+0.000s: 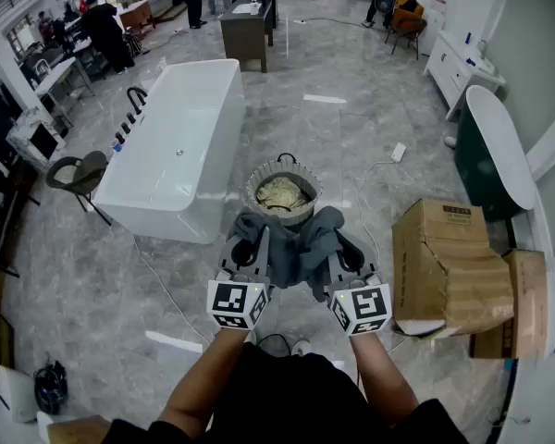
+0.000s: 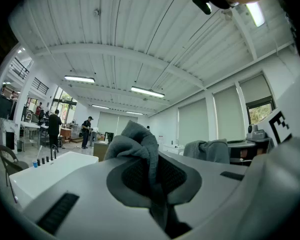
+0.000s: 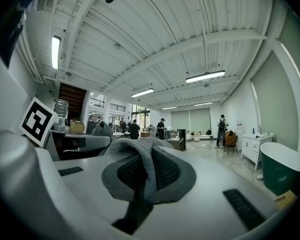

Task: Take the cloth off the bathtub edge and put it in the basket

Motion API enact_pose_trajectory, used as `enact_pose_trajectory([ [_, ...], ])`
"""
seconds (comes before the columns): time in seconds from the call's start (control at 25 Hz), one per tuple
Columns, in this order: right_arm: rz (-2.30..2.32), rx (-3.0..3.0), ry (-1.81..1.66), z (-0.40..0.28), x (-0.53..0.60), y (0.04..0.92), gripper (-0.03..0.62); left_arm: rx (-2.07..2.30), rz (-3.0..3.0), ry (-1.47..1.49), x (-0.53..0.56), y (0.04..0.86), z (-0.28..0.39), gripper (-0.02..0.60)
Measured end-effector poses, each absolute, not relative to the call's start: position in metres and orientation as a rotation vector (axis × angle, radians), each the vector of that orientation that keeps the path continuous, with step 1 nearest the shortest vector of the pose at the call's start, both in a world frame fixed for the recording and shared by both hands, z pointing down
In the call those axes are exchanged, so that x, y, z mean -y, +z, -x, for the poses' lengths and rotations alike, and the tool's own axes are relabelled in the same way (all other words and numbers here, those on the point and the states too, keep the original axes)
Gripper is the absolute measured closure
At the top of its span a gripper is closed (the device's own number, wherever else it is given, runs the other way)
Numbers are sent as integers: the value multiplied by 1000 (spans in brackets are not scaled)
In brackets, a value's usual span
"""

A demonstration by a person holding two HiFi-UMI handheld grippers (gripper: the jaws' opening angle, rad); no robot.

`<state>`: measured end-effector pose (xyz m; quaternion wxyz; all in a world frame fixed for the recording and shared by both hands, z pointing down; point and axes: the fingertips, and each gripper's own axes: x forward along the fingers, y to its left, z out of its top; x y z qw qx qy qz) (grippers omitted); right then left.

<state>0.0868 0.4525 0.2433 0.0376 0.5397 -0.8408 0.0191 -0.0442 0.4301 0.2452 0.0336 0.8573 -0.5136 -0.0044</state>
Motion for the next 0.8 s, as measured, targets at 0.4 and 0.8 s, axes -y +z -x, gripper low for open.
enact_pose_trajectory([
  [0.4,-1621,2634,26,-108,-465,245,557,1592,-2656,-27,-441,241,26,548],
  [0.8,-1535,2695,79,-128,-473,252,557,1520,-2663,-40,-447,245,0,548],
])
